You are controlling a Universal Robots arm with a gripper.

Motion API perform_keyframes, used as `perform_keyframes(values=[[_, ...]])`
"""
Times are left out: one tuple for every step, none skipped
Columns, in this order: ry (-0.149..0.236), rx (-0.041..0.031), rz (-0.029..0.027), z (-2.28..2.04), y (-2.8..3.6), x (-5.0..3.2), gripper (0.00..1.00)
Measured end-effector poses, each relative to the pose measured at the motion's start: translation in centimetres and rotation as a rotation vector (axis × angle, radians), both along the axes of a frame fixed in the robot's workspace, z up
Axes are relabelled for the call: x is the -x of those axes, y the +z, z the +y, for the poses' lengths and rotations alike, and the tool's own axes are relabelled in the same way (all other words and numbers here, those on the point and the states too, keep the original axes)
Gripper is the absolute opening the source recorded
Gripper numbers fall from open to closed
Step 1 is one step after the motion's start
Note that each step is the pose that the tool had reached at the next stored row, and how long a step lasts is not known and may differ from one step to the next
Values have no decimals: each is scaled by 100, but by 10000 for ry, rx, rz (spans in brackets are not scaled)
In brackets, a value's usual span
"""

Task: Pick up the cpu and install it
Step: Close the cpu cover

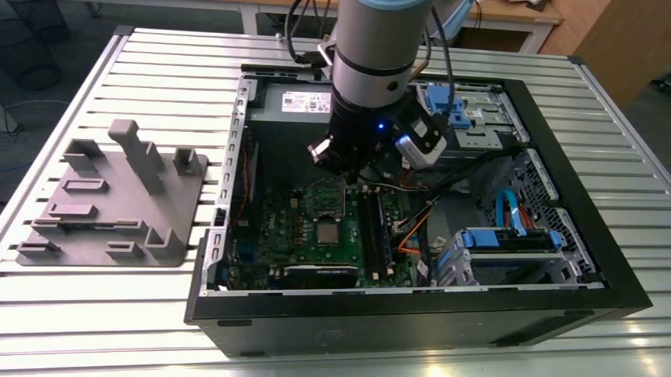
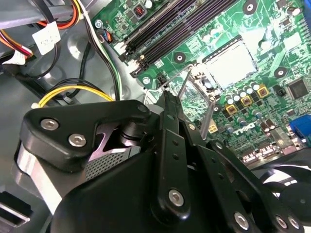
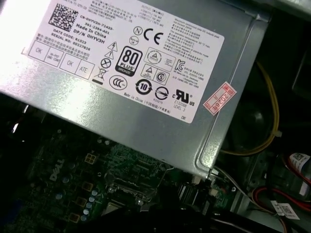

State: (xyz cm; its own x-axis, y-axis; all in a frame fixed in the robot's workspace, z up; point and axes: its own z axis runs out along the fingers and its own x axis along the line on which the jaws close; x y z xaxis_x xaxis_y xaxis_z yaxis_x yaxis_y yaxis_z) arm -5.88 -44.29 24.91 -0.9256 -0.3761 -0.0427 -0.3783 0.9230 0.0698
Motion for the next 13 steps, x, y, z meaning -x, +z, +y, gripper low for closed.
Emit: perform_keyframes(values=[[8, 0, 0, -8, 4, 0, 11], [13, 0, 0, -17, 7, 0, 11], [17, 0, 0, -26, 10, 0, 11], [22, 0, 0, -35, 13, 0, 11], [25, 0, 0, -45, 15, 0, 11], [28, 1, 0, -55, 17, 0, 11], [31, 2, 0, -66, 18, 0, 11], [34, 3, 0, -78, 19, 0, 11], [36, 4, 1, -90, 20, 0, 11], [39, 4, 0, -101, 21, 0, 11], [40, 6, 0, -113, 21, 0, 11], [41, 6, 0, -125, 21, 0, 11], [43, 8, 1, -138, 22, 0, 11]])
